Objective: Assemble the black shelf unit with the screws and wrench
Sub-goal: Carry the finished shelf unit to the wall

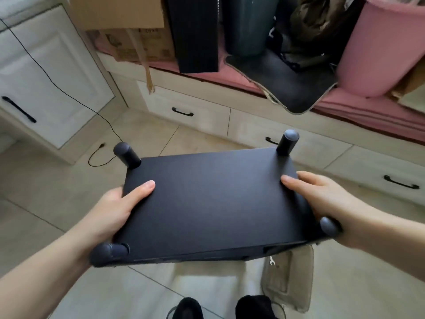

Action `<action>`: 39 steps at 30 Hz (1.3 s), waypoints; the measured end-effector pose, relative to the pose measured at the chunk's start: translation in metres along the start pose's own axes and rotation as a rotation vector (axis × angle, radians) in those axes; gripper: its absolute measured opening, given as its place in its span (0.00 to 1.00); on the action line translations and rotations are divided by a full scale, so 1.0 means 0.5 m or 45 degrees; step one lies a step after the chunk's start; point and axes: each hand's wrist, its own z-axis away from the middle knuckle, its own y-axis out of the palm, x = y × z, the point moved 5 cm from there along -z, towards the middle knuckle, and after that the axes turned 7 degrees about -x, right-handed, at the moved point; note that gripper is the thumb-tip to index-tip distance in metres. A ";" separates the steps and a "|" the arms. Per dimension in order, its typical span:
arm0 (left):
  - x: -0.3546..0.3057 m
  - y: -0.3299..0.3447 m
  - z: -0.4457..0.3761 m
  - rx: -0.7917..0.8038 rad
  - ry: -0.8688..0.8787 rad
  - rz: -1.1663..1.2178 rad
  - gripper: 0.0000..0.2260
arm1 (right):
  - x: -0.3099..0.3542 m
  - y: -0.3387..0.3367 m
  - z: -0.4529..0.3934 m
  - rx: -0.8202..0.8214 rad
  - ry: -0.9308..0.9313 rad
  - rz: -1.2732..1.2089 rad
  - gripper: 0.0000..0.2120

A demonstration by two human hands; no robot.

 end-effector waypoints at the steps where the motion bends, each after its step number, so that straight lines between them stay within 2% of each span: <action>1: -0.011 -0.005 0.008 -0.010 0.012 -0.007 0.27 | 0.009 0.000 0.013 -0.022 0.006 -0.029 0.08; 6: -0.090 -0.034 0.071 -0.048 0.035 -0.081 0.27 | 0.080 -0.028 0.094 -0.051 0.026 -0.179 0.07; 11: -0.195 -0.057 0.154 -0.046 0.082 -0.104 0.19 | 0.169 -0.074 0.185 -0.024 0.083 -0.287 0.09; 16: -0.305 -0.079 0.242 -0.021 0.095 -0.106 0.16 | 0.248 -0.119 0.287 0.017 0.164 -0.320 0.12; 20: -0.373 -0.091 0.304 -0.066 0.092 -0.006 0.21 | 0.299 -0.148 0.367 -0.001 0.234 -0.432 0.15; 22: -0.398 -0.091 0.332 -0.057 0.078 0.017 0.20 | 0.314 -0.161 0.406 0.003 0.265 -0.505 0.16; 30: -0.471 -0.046 0.417 0.126 0.108 -0.078 0.11 | 0.328 -0.246 0.547 -0.160 0.248 -0.635 0.15; 39: -0.510 0.151 0.554 0.518 0.124 -0.185 0.19 | 0.245 -0.416 0.693 -0.323 0.246 -0.932 0.15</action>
